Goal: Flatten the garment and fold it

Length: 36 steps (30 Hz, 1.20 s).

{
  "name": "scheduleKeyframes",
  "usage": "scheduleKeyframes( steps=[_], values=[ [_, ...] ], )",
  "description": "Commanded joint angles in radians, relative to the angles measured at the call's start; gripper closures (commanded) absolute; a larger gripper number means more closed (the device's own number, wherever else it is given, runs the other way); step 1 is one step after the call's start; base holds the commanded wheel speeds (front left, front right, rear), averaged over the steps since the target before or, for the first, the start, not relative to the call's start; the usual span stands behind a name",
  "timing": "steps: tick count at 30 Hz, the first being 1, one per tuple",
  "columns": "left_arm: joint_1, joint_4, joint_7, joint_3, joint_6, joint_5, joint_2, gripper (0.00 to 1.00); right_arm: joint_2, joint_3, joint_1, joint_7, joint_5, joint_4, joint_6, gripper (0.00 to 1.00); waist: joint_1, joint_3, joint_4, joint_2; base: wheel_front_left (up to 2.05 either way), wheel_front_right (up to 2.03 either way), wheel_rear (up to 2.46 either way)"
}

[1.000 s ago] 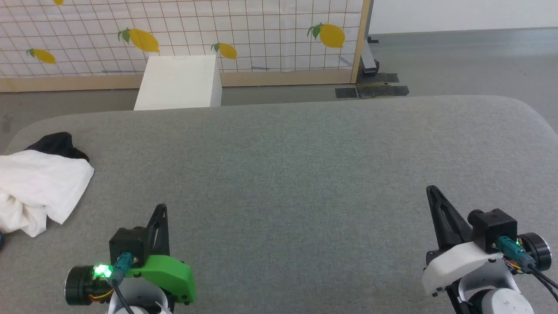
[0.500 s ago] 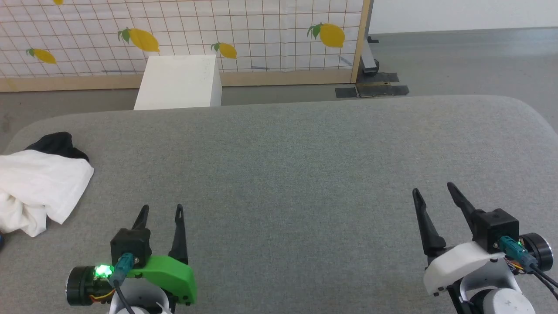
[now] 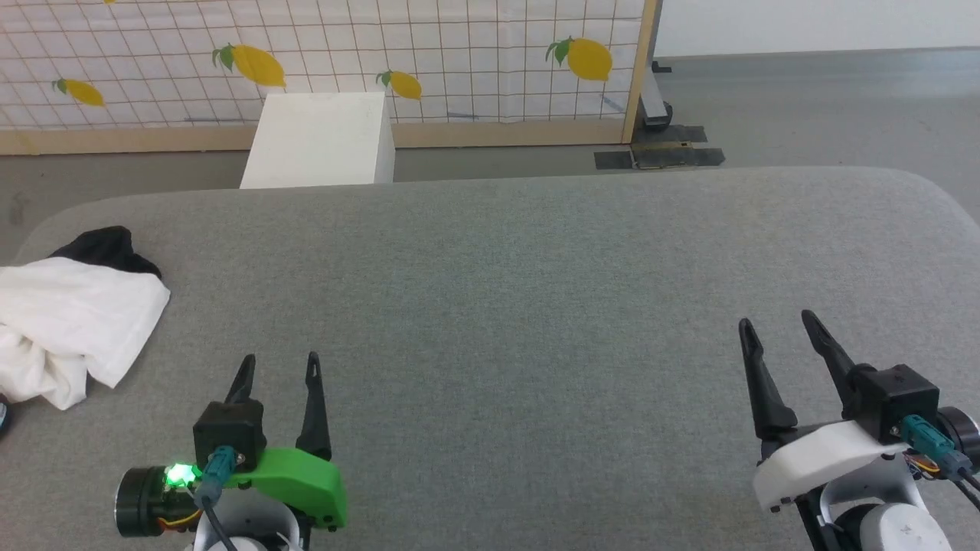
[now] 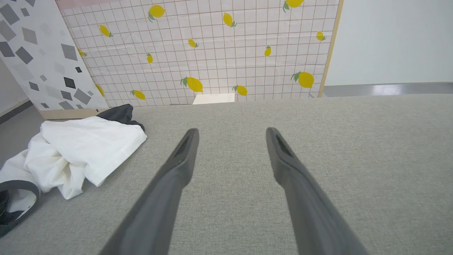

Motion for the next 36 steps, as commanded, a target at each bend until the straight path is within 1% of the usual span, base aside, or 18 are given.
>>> scheduleKeyframes(
  steps=[1,13,22,36],
  values=[
    [-0.015,-0.008,-0.013,-0.005,0.011,0.006,0.005,0.00,0.001,-0.001,0.005,-0.012,0.013,-0.011,0.000,0.00,0.0000,0.002,0.004,-0.0001,0.00,0.00,0.00],
    [-0.027,-0.029,-0.037,-0.020,0.066,0.006,0.016,0.00,0.001,0.012,0.010,-0.037,0.037,-0.030,0.000,0.00,0.0000,0.015,0.056,-0.0001,0.00,0.00,0.00],
    [-0.028,-0.040,-0.056,-0.021,0.104,-0.002,0.019,0.00,0.001,0.023,0.013,-0.055,0.046,-0.042,-0.001,0.00,0.0000,0.023,0.114,-0.0001,0.00,0.00,0.00],
    [-0.031,-0.046,-0.085,-0.015,0.146,-0.006,0.013,0.00,0.001,0.034,0.023,-0.084,0.061,-0.059,-0.001,0.00,0.0000,0.034,0.220,-0.0001,0.00,0.00,0.00]
  ],
)
